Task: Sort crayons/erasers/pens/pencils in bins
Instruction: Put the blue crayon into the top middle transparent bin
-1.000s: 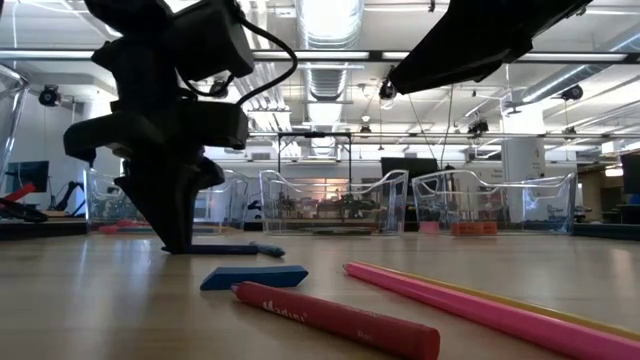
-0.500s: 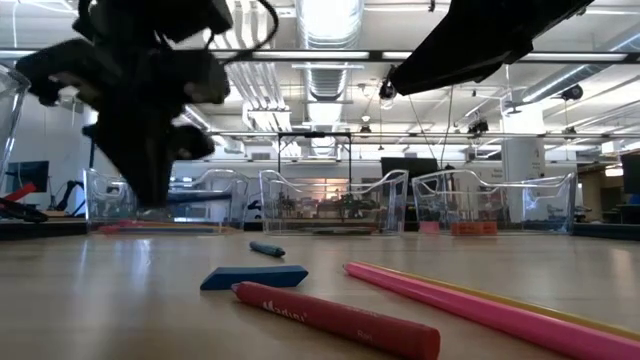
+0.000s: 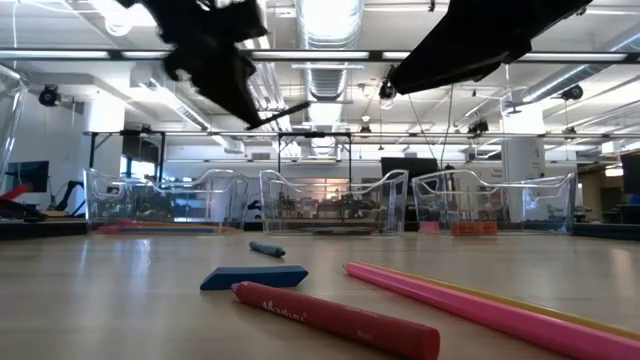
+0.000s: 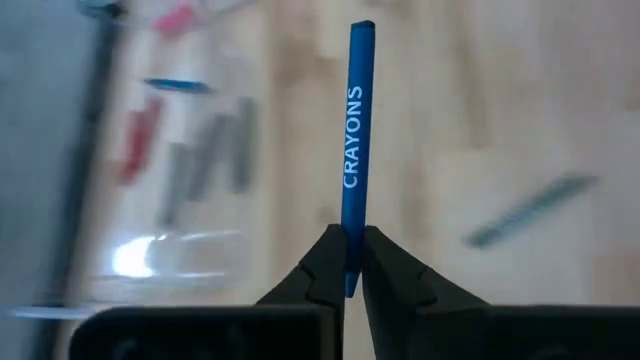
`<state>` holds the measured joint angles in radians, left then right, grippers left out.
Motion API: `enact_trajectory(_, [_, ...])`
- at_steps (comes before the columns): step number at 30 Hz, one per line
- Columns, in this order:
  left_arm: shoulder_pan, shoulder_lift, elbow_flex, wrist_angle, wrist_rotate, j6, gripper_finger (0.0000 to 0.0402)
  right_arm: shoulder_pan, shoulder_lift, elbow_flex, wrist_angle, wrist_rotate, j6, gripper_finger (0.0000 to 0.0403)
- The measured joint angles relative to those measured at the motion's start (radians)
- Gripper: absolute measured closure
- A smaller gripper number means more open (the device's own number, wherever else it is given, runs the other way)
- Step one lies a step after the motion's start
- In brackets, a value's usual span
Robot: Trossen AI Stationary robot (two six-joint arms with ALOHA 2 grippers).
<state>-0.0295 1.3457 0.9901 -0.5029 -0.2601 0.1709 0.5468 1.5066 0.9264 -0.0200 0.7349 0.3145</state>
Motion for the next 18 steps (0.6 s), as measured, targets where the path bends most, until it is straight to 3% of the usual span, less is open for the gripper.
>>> enact_trajectory(10, [0.360,0.238,0.284,-0.073,0.092,0.226,0.0396,-0.004,0.000,-0.005,-0.004,0.000,0.000,0.0220])
enact_trajectory(18, [0.442,0.402,0.371,-0.074,0.058,0.228,0.0367,-0.004,0.000,-0.007,-0.004,0.000,-0.001,0.0220])
